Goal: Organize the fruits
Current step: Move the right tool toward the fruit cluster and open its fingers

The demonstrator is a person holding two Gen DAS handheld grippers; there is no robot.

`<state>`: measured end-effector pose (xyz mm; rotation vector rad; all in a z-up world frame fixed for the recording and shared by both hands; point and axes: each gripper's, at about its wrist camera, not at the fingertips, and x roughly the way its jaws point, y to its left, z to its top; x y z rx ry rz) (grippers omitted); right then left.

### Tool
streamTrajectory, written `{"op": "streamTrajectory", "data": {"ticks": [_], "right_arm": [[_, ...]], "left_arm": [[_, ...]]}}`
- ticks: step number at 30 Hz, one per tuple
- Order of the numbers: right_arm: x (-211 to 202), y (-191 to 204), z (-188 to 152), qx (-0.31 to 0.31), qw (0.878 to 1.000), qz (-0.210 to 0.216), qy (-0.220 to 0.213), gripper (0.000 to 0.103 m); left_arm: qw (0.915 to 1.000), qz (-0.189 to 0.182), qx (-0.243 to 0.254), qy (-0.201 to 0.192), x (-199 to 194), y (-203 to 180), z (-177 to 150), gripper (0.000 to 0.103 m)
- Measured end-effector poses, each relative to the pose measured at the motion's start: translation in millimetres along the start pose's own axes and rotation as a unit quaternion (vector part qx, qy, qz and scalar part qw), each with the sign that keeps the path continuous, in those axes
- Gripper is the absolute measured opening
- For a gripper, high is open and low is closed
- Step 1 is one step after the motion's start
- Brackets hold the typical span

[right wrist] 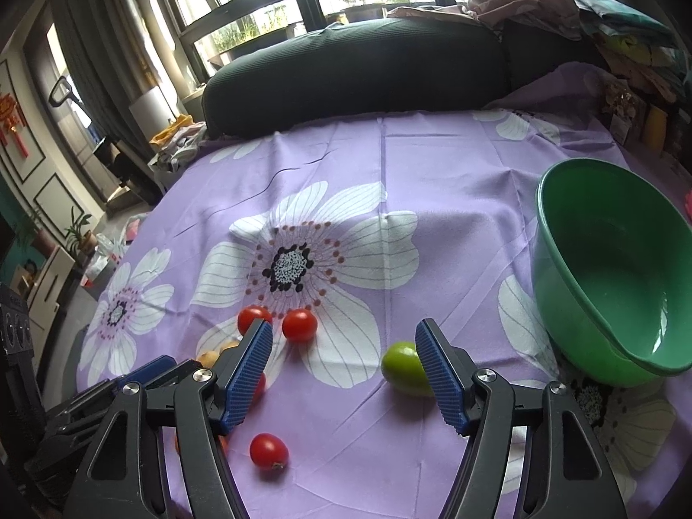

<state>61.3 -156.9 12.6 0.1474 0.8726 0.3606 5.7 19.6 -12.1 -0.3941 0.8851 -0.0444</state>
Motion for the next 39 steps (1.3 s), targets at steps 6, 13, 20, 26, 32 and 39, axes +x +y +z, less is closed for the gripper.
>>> {"op": "streamTrajectory", "data": {"ticks": [6, 13, 20, 26, 32, 39], "right_arm": [[8.5, 8.0, -7.3, 0.01, 0.997, 0.064, 0.038, 0.064], [34.0, 34.8, -25.0, 0.002, 0.982, 0.143, 0.123, 0.055], [53.1, 53.5, -37.3, -0.019, 0.978, 0.135, 0.161, 0.055], [68.4, 60.6, -45.2, -0.022, 0.977, 0.124, 0.17, 0.055], [77.3, 71.1, -50.9, -0.04, 0.976, 0.122, 0.175, 0.048], [64.3, 57.2, -45.3, -0.023, 0.98, 0.121, 0.158, 0.046]], "left_arm": [[0.9995, 0.005, -0.031, 0.004, 1.0, 18.3, 4.5, 0.032], [0.9986, 0.016, -0.049, -0.005, -4.6, 32.7, 8.1, 0.028], [0.9973, 0.031, -0.065, -0.014, -9.5, 45.1, 12.1, 0.028], [0.9974, 0.037, -0.061, -0.013, -9.3, 44.3, 13.0, 0.028], [0.9977, 0.04, -0.054, -0.009, -7.0, 42.9, 12.5, 0.028], [0.9981, 0.033, -0.052, -0.002, -4.4, 41.0, 13.7, 0.028]]}}
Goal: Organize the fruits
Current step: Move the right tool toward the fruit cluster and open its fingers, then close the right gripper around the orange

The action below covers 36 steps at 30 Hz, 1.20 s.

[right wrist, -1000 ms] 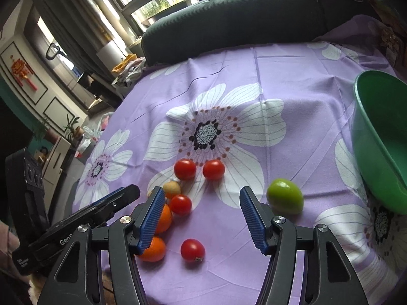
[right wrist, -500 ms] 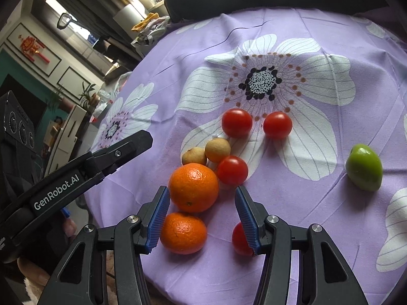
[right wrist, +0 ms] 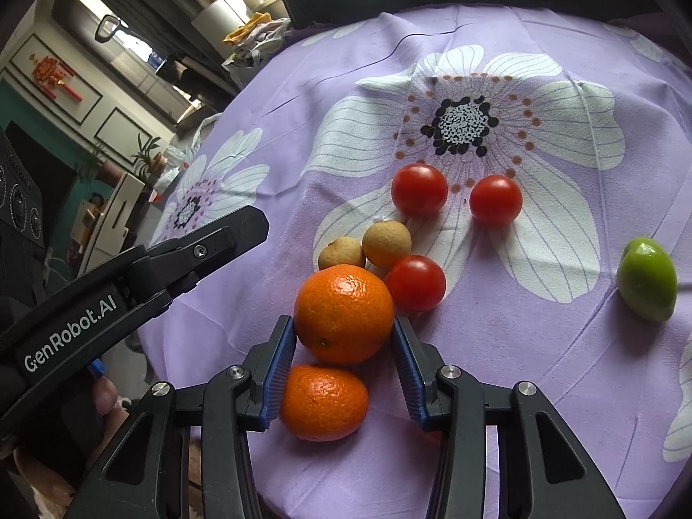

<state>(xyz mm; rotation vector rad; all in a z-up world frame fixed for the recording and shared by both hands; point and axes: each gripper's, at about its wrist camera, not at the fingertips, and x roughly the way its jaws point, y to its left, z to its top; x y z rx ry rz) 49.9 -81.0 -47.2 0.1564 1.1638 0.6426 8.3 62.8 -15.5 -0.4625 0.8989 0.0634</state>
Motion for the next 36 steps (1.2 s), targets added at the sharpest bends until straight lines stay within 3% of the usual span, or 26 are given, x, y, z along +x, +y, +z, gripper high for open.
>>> {"op": "streamTrajectory", "data": {"ticks": [3, 8, 11, 17, 22, 26, 30, 36], "right_arm": [[-17.2, -11.9, 0.7, 0.003, 1.0, -0.005, -0.014, 0.046], [-26.6, -41.0, 5.5, 0.017, 0.998, -0.062, -0.012, 0.046], [-28.4, -55.8, 7.3, 0.037, 0.998, -0.047, -0.007, 0.046], [-38.5, -57.0, 10.5, 0.028, 0.997, -0.061, -0.028, 0.045], [-36.4, -68.8, 12.8, 0.055, 0.998, -0.028, -0.024, 0.045], [-40.8, -74.7, 16.1, 0.071, 0.997, -0.019, -0.027, 0.046], [-48.0, -81.3, 19.5, 0.082, 0.995, -0.027, -0.04, 0.046], [-61.5, -89.2, 24.4, 0.093, 0.994, -0.022, -0.058, 0.046]], "left_arm": [[1.0, -0.003, 0.005, 0.001, 1.5, -4.2, 0.0, 0.028], [0.9996, -0.018, 0.017, 0.016, 8.7, -15.6, -1.0, 0.028], [0.9987, -0.033, 0.024, 0.031, 14.0, -25.1, -1.3, 0.028], [0.9978, -0.015, 0.057, 0.031, 18.2, -45.2, 6.4, 0.028], [0.9977, -0.026, 0.054, 0.03, 12.9, -61.1, 18.3, 0.028], [0.997, -0.012, 0.073, 0.022, 4.5, -80.1, 23.5, 0.028], [0.9978, -0.013, 0.064, 0.007, -2.7, -89.0, 28.2, 0.029], [0.9992, 0.007, 0.037, 0.016, 1.5, -84.5, 23.2, 0.029]]}}
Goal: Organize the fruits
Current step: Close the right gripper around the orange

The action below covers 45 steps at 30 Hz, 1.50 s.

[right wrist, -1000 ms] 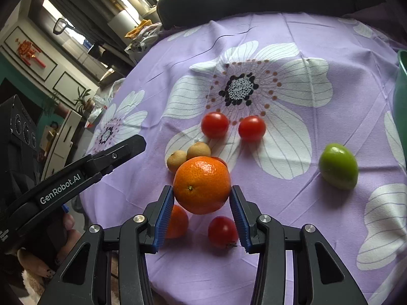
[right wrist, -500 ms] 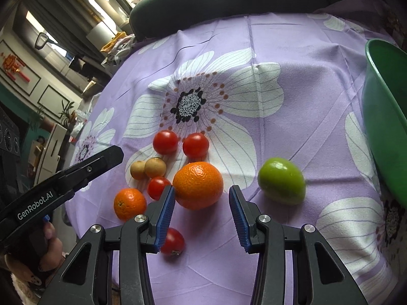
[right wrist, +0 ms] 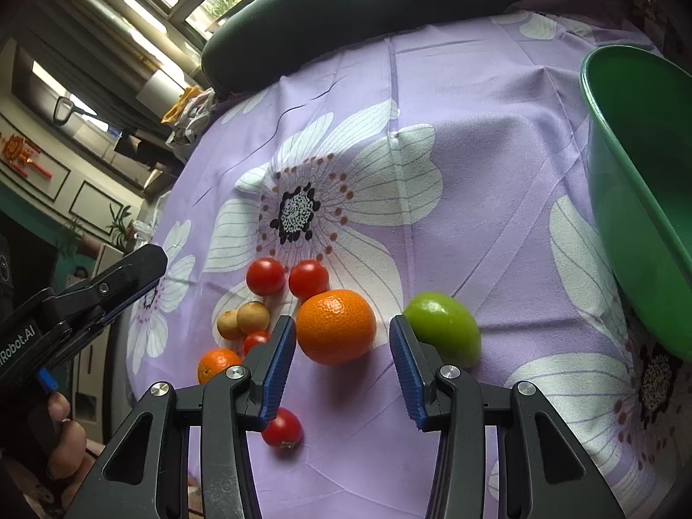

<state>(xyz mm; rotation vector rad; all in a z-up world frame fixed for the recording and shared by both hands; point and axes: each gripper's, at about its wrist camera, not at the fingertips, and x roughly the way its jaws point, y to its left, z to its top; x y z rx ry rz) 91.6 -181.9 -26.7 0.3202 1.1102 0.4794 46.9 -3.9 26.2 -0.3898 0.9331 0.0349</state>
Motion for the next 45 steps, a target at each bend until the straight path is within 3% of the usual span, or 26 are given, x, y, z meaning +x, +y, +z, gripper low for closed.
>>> {"op": "streamTrajectory", "data": {"ticks": [5, 10, 15, 24, 30, 32, 34, 38, 41, 45], "right_arm": [[-12.6, -9.1, 8.1, 0.021, 0.999, 0.002, -0.025, 0.046], [-22.0, -17.8, 8.8, 0.036, 0.999, 0.0, -0.039, 0.046], [-23.7, -17.1, 14.9, 0.036, 0.998, 0.019, -0.044, 0.046], [-9.2, -10.3, 25.6, 0.034, 0.999, 0.035, -0.014, 0.046], [3.5, -11.5, 62.2, 0.034, 0.999, 0.011, 0.0, 0.046], [13.4, -19.1, 69.8, 0.054, 0.998, 0.019, 0.009, 0.046], [23.5, -23.8, 71.0, 0.058, 0.998, 0.029, 0.015, 0.046], [34.9, -27.7, 70.7, 0.07, 0.997, 0.033, 0.029, 0.046], [38.4, -25.7, 68.2, 0.066, 0.997, 0.019, 0.032, 0.046], [38.8, -25.3, 70.0, 0.066, 0.997, 0.034, 0.033, 0.046]], "left_arm": [[0.9997, 0.024, 0.006, 0.008, 4.5, -2.0, -15.1, 0.031], [0.9993, 0.015, -0.023, 0.027, 14.7, 3.9, -27.5, 0.033], [0.9993, 0.004, -0.005, 0.037, 30.0, -15.9, -35.2, 0.033], [0.9985, -0.028, -0.015, 0.045, 50.1, -23.7, -26.5, 0.034], [0.9892, -0.061, -0.085, 0.103, 79.9, -13.5, -9.1, 0.033], [0.9886, -0.05, -0.089, 0.11, 87.8, -14.0, -7.5, 0.033], [0.9917, -0.029, -0.074, 0.101, 88.7, -17.0, -8.7, 0.033], [0.9914, -0.035, -0.066, 0.107, 80.7, -21.1, -6.6, 0.033], [0.9953, -0.043, -0.042, 0.076, 61.4, -30.2, -0.8, 0.033], [0.9983, -0.011, 0.005, 0.056, 51.3, -41.5, 9.8, 0.033]]}}
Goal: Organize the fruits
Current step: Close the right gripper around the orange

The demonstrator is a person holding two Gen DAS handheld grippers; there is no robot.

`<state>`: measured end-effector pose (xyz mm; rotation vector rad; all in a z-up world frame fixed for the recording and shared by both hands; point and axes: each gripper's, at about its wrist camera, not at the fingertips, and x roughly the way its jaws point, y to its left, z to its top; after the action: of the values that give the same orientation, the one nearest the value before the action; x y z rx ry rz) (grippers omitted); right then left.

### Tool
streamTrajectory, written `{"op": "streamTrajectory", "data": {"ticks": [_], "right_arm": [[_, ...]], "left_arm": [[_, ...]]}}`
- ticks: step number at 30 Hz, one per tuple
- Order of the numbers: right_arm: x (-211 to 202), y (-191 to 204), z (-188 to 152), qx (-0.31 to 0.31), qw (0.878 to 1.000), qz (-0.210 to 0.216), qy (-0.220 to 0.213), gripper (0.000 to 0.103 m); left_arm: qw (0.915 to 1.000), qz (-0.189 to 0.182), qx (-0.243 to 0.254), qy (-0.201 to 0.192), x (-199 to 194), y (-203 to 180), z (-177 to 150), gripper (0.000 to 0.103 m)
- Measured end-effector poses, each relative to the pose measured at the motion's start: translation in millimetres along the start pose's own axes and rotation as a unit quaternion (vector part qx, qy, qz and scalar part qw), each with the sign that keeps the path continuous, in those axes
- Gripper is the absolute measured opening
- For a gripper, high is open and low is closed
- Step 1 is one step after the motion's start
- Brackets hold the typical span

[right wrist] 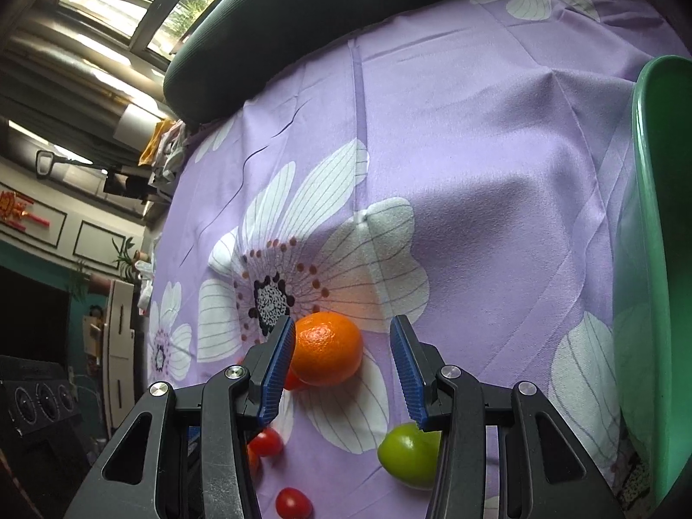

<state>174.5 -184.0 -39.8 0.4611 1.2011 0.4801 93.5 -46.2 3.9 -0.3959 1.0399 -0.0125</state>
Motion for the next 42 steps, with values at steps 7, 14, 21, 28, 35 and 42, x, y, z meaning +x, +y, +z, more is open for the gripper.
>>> {"op": "streamTrajectory", "data": {"ticks": [7, 14, 21, 28, 35, 42], "right_arm": [[-12.1, -0.8, 5.8, -0.003, 1.0, 0.004, -0.027, 0.046], [-6.3, -9.0, 4.6, 0.012, 1.0, 0.021, -0.014, 0.046], [-12.5, -8.3, 4.3, 0.012, 0.999, 0.022, -0.034, 0.046], [1.4, -8.3, -0.1, 0.018, 0.999, 0.022, -0.016, 0.046], [6.8, -9.6, 0.6, 0.03, 0.999, 0.041, -0.005, 0.046], [18.5, -5.6, -1.2, 0.037, 0.999, 0.032, 0.008, 0.047]], "left_arm": [[0.9976, 0.026, 0.065, -0.006, 15.5, -5.6, 5.1, 0.034], [0.9978, -0.002, 0.066, 0.012, 33.2, -4.5, 14.2, 0.034], [0.9977, -0.021, 0.065, -0.001, 28.7, -8.0, 10.4, 0.033], [0.9976, -0.007, 0.069, 0.0, 38.2, -5.5, 7.8, 0.035], [0.9969, -0.02, 0.076, 0.0, 39.6, -3.2, 7.4, 0.036], [0.9954, -0.025, 0.091, 0.016, 45.4, -6.9, 1.7, 0.044]]}}
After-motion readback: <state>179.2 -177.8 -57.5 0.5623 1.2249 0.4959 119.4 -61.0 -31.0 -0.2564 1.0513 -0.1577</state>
